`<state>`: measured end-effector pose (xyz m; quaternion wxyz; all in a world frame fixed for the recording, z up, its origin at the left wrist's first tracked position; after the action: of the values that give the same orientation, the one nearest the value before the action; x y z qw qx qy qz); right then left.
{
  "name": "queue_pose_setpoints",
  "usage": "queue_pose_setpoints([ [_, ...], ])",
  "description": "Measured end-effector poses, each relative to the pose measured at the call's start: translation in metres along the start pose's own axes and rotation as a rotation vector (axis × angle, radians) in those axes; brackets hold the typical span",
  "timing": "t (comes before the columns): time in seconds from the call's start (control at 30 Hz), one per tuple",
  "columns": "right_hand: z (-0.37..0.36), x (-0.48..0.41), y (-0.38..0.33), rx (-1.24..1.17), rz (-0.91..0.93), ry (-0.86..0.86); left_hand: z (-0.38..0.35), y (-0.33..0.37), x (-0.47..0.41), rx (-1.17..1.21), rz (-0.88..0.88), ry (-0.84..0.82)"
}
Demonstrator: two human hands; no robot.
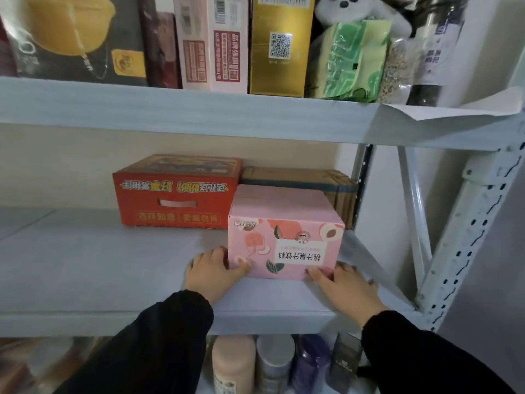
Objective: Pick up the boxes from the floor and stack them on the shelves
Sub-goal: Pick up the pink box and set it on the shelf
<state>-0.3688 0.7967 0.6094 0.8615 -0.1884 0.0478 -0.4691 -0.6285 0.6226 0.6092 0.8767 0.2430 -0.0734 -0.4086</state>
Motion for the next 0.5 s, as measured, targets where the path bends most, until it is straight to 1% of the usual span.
queue_pose_setpoints([
  [0.07,0.000,-0.003,0.001,0.023,-0.041,0.015,-0.008,0.005,-0.004,-0.174,0.019,-0.019],
  [0.17,-0.002,-0.008,0.002,0.056,-0.072,0.018,-0.018,0.007,-0.011,-0.298,0.041,-0.057],
  [0.33,-0.005,-0.012,0.006,0.058,-0.076,0.037,-0.022,0.003,-0.014,-0.323,0.038,-0.066],
  [0.5,-0.003,-0.013,0.011,0.036,-0.085,0.127,-0.020,0.006,-0.010,-0.282,0.046,-0.059],
])
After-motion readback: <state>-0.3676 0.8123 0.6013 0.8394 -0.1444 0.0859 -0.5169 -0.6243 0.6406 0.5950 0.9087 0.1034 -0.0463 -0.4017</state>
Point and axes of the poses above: each hand's wrist, its own x-axis away from the middle knuckle, its own z-axis out of the back of the hand, y = z × x, the point moved 8 cm from there along -x, towards the middle knuckle, and after that the axes turned 7 degrees about -y, right-handed, at the moved point
